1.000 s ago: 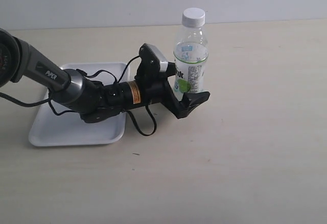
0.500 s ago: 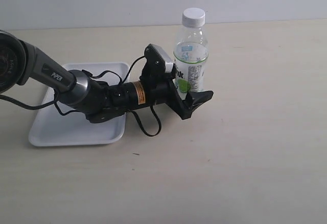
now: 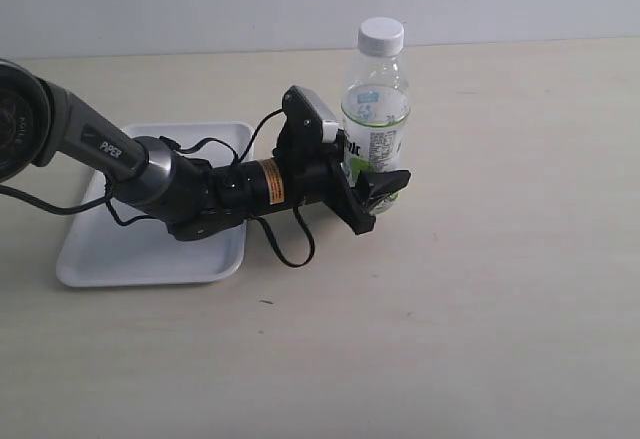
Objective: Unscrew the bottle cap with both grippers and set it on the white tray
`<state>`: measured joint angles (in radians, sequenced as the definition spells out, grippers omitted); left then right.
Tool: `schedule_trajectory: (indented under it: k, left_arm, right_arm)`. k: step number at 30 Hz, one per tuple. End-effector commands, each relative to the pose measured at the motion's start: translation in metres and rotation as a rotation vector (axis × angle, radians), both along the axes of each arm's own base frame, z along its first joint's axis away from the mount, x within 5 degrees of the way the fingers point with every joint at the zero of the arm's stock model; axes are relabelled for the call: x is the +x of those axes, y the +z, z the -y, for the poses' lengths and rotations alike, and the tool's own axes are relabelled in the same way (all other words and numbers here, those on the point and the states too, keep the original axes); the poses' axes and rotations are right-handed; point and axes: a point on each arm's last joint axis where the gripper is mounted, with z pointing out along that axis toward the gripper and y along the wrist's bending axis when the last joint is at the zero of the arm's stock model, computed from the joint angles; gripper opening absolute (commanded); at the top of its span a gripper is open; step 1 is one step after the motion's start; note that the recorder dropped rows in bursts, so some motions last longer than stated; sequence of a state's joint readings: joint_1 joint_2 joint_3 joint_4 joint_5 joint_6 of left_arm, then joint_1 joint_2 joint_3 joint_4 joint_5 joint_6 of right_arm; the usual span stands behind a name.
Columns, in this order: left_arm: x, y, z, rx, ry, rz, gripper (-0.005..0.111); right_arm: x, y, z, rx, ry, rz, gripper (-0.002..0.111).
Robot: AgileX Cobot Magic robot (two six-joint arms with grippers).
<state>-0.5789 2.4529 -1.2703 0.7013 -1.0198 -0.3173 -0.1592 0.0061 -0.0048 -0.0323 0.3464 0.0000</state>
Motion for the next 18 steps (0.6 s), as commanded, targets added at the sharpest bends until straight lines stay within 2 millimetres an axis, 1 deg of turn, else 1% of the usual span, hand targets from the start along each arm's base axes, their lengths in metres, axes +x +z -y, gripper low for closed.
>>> schedule_trajectory:
  k: [1,18]
  left_arm:
    - [-0.0015,0.0036,0.002,0.003,-0.03,0.022,0.0]
    - [-0.0009,0.009,0.0018,0.008,-0.037,0.055,0.0]
  right_arm:
    - [-0.0002,-0.001,0.0002,-0.002,-0.004,0.004,0.0]
    - [-0.0002,-0.001,0.0002,-0.002,-0.004,0.004,0.0]
